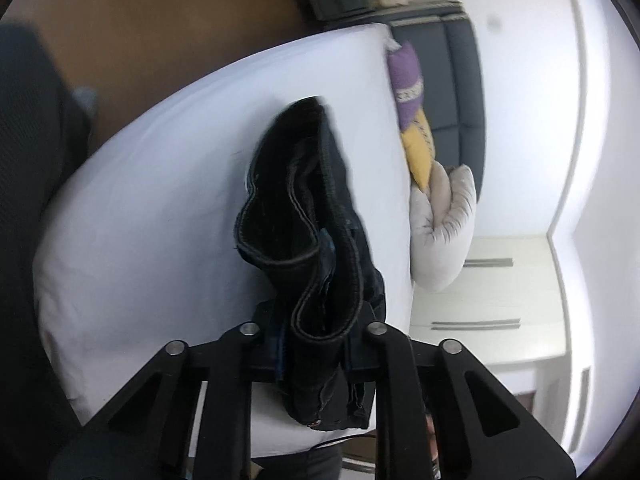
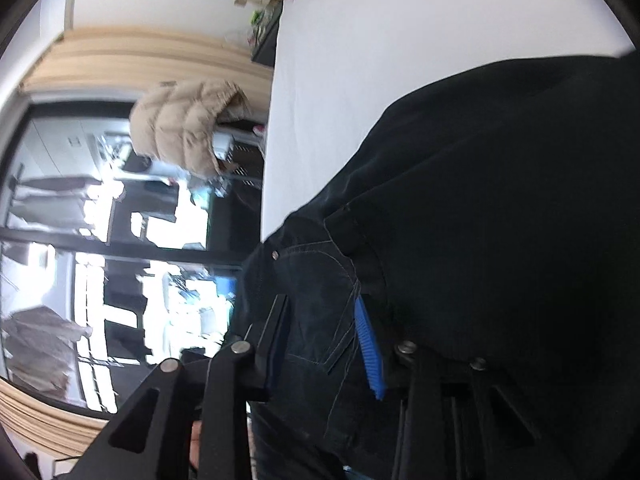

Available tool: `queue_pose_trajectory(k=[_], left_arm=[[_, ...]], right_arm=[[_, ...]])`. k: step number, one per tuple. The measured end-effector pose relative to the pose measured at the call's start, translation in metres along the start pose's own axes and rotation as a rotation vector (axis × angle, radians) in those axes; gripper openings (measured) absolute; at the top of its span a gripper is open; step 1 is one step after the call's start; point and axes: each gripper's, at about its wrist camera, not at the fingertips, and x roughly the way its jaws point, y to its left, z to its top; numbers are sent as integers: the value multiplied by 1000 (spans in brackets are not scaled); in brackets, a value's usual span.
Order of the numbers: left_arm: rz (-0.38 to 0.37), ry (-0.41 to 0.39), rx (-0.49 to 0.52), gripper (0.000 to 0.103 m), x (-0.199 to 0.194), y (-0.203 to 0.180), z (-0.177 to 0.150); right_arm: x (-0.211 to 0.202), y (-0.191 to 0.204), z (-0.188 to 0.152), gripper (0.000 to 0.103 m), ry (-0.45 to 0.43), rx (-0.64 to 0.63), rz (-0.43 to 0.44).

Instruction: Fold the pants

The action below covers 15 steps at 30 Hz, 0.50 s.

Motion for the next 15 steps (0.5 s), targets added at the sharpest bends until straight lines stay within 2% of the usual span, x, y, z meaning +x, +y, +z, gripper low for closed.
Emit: queue_pose_trajectory(k=[2, 4, 5, 6, 9, 13, 15], left_arm=[[11, -7, 80, 16, 0, -20, 2], [19, -9, 137, 16, 3, -36, 2], [28, -9, 170, 15, 4, -45, 1], [34, -9, 205, 15, 7, -54, 0], [55, -8, 299, 15, 14, -81, -4], [69, 4, 431, 15, 35, -123, -15], [77, 19, 508, 15, 50, -148, -25]], right_arm=[[14, 3, 2, 38, 38, -19, -34], [31, -2, 4, 37, 93, -30, -122], [41, -13, 2, 23, 118, -21, -174], [42, -19, 2, 16, 105, -13, -188], [38, -31, -1, 12, 85, 15, -149], [40, -23, -12, 12, 48, -62, -204], [38, -21, -13, 12, 41, -87, -202]])
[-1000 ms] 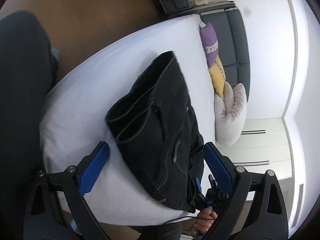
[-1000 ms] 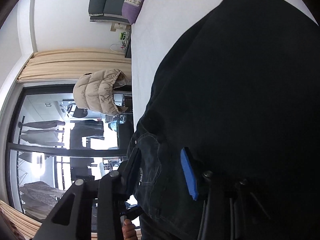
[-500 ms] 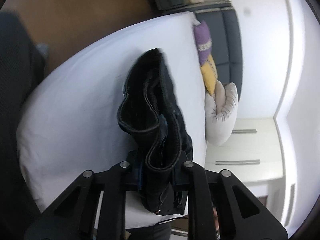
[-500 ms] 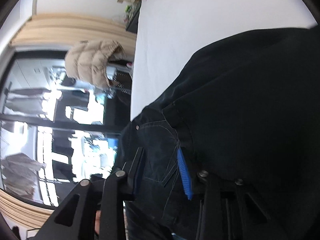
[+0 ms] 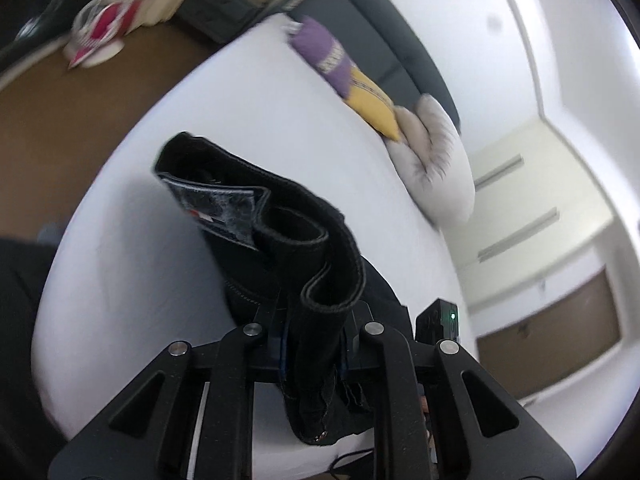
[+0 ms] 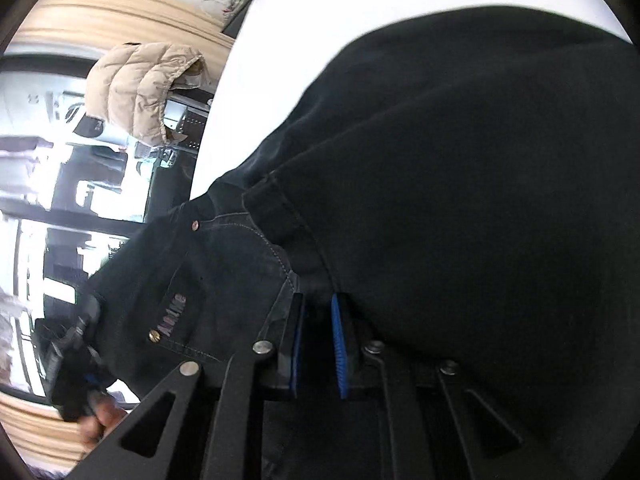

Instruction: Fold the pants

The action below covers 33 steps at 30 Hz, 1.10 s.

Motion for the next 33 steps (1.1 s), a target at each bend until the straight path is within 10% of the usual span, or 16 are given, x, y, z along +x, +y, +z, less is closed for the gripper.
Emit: queue_pose_trajectory(k=[5, 8, 16, 21, 26, 33], left_arm=[[12, 52, 218, 15, 36, -69, -9], [32, 101, 368, 15, 73, -109, -20], [72, 206, 626, 15, 149, -170, -70], [100, 208, 720, 15, 172, -183, -87], [120, 219, 800, 14, 190, -188, -102], [64, 268, 886, 14, 202, -204, -130]], right_arm=[[-54, 7, 16, 76, -108, 46, 118], [-87, 18, 28, 86, -112, 42, 232], [-98, 78, 35, 98, -5, -186, 203], [-65, 53, 42, 85, 100, -115, 80], [-66, 35, 42, 27, 81, -82, 129], [-92, 23, 23, 21, -41, -100, 116]])
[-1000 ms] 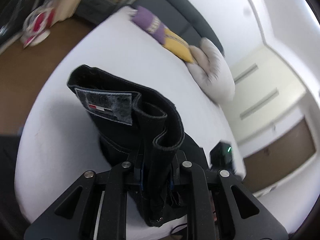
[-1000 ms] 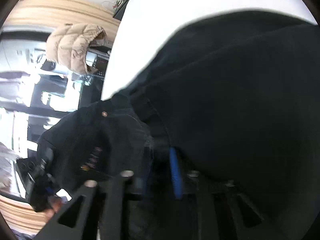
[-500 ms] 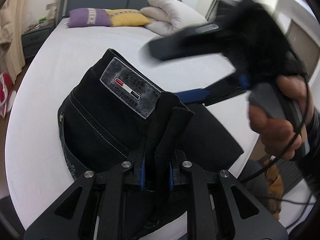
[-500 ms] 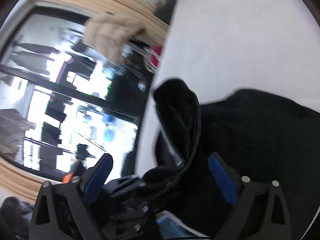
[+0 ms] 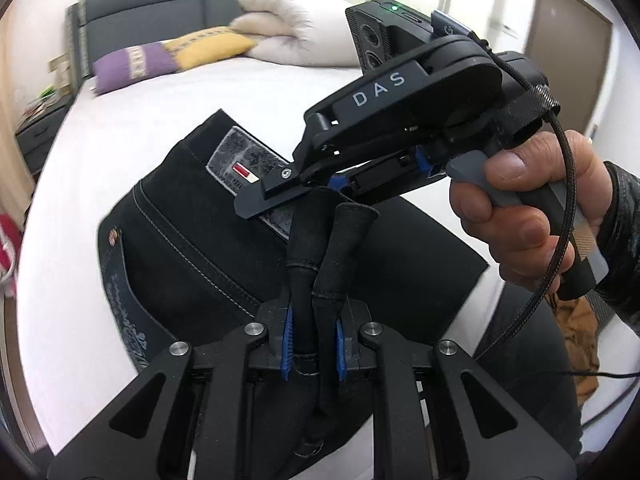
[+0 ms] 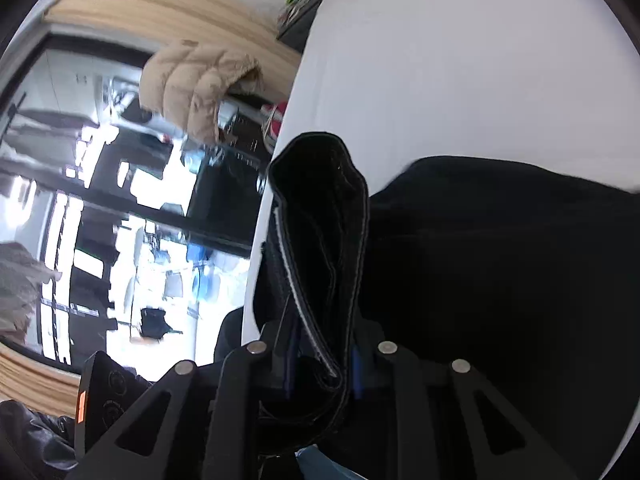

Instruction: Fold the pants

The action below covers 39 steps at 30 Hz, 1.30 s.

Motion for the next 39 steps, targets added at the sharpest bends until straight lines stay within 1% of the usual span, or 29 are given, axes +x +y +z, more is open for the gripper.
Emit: queue_pose_trajectory(k=[3, 5, 10, 15, 17, 20, 21, 23, 24, 25, 26, 27, 28, 30, 31, 32, 34, 35, 36, 37, 38, 39], left_arm=[[-36, 41, 55, 14, 27, -22, 12], [-59, 63, 90, 14, 45, -37, 20], [-99, 93, 155, 14, 79, -68, 38], [-118, 108, 193, 14, 110, -86, 58], [-123, 117, 199, 14, 121, -88, 61], [-123, 134, 202, 14, 139, -93, 75], [-121, 141, 200, 14, 139, -90, 72], [-126, 186, 179, 16, 154, -87, 67], [-134, 205, 166, 17, 160, -81, 59], [-142, 205, 156, 20, 164, -78, 58], [-158, 198, 141, 23, 163, -74, 59], [-189, 198, 121, 27, 160, -69, 61], [-230, 212, 90, 29, 157, -63, 64], [-304, 229, 17, 43, 148, -49, 70], [-340, 221, -21, 57, 143, -41, 72], [-367, 195, -63, 62, 133, -28, 75], [-376, 174, -110, 62, 122, -10, 78], [-376, 168, -145, 62, 119, 2, 79], [-373, 153, -188, 62, 115, 19, 79], [-370, 139, -222, 62, 109, 31, 73], [-363, 127, -264, 62, 108, 47, 71], [-357, 127, -293, 61, 110, 56, 67]], right_arm=[[-14, -26, -6, 20, -42, 60, 1], [-28, -45, -11, 17, -72, 97, -4], [-60, -82, -21, 16, -126, 160, -5], [-79, -96, -23, 16, -150, 164, -19], [-80, -100, -23, 16, -157, 179, -16], [-79, -110, -29, 16, -162, 202, -10], [-76, -112, -30, 16, -160, 212, -7], [-70, -126, -34, 19, -141, 253, -8], [-67, -133, -37, 18, -138, 265, -12], [-64, -140, -40, 17, -141, 270, 5], [-65, -151, -47, 16, -175, 288, 70], [-66, -152, -51, 16, -197, 290, 91], [-69, -149, -56, 16, -222, 280, 89], [-74, -146, -65, 17, -250, 284, 84], [-76, -147, -68, 19, -258, 296, 87], [-81, -148, -72, 22, -268, 316, 80], [-92, -147, -77, 24, -286, 339, 39], [-105, -143, -80, 27, -311, 346, -11], [-114, -138, -81, 27, -329, 343, -48], [-122, -133, -81, 27, -341, 333, -70], [-129, -123, -80, 26, -354, 308, -57], [-133, -110, -78, 24, -362, 264, -24]])
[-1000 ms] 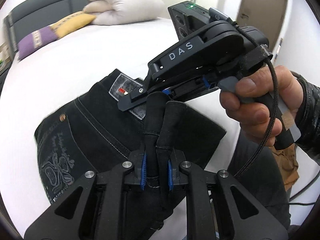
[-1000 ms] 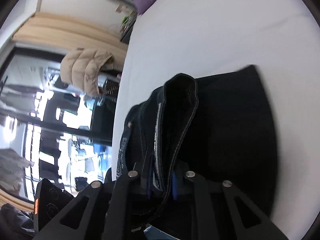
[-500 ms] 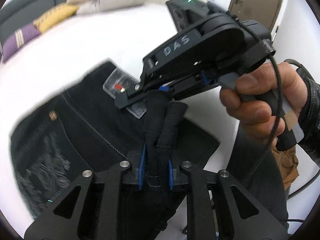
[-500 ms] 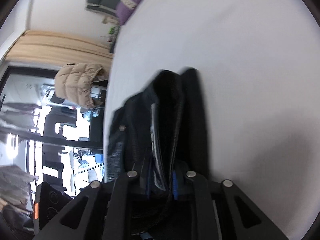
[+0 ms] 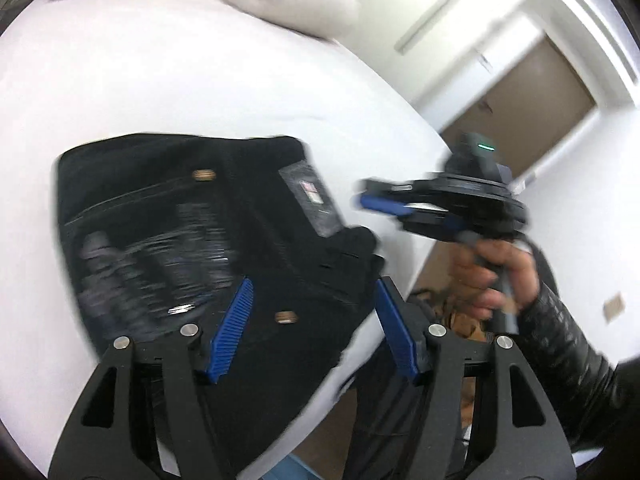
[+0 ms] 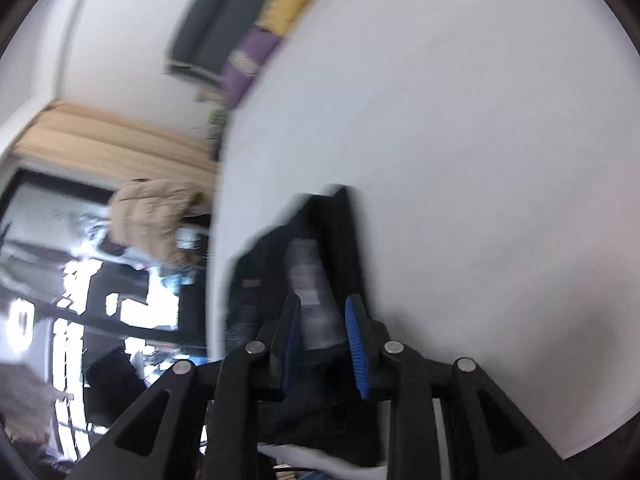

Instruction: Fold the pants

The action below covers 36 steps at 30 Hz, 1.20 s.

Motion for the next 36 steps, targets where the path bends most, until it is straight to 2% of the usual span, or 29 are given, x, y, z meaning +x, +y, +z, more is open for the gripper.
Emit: queue_pose_trajectory(k=[2, 4, 5, 6, 7, 8, 11, 14, 16, 18, 21, 25, 29, 31, 34, 36], left_arm=[[11, -11, -61, 57, -6, 15, -13], [-2, -20, -134, 44, -11, 40, -4], [3, -25, -144, 36, -10, 46, -2], [7, -31, -149, 32, -7, 48, -3], [10, -38, -159, 32, -6, 53, -1], [1, -52, -179, 32, -4, 61, 7], [-8, -80, -175, 26, -1, 82, 37], [-10, -75, -198, 22, 11, 108, 59], [-6, -46, -221, 19, 24, 126, 59], [-33, -31, -243, 17, 34, 138, 42], [-63, -64, -190, 17, 34, 130, 9], [-109, -108, -158, 17, 8, 121, -38], [-141, -67, -84, 17, -6, 95, -74], [-108, -41, -1, 17, -7, 79, -88], [-56, -28, 49, 17, 0, 71, -92], [-21, -9, 60, 17, 13, 73, -93]], right_arm=[[8, 29, -3, 22, 42, -88, 37], [24, 44, -10, 21, 102, -134, 52], [39, 43, -16, 21, 148, -134, 32], [47, 36, -21, 21, 173, -123, 13], [60, 21, -27, 15, 207, -85, -36], [70, 3, -31, 0, 228, -44, -87], [61, -27, -37, 0, 148, 24, 26], [57, -31, -41, 0, 122, 23, 25], [58, -29, -42, 0, 116, 16, 19], [57, -33, -43, 0, 110, 28, 36], [55, -39, -46, 0, 96, 24, 41], [57, -36, -47, 0, 90, 18, 33], [57, -30, -50, 0, 80, 14, 29], [56, -25, -50, 0, 83, 21, 17], [52, -15, -53, 0, 74, -3, -8], [51, -20, -56, 0, 59, 11, 9]])
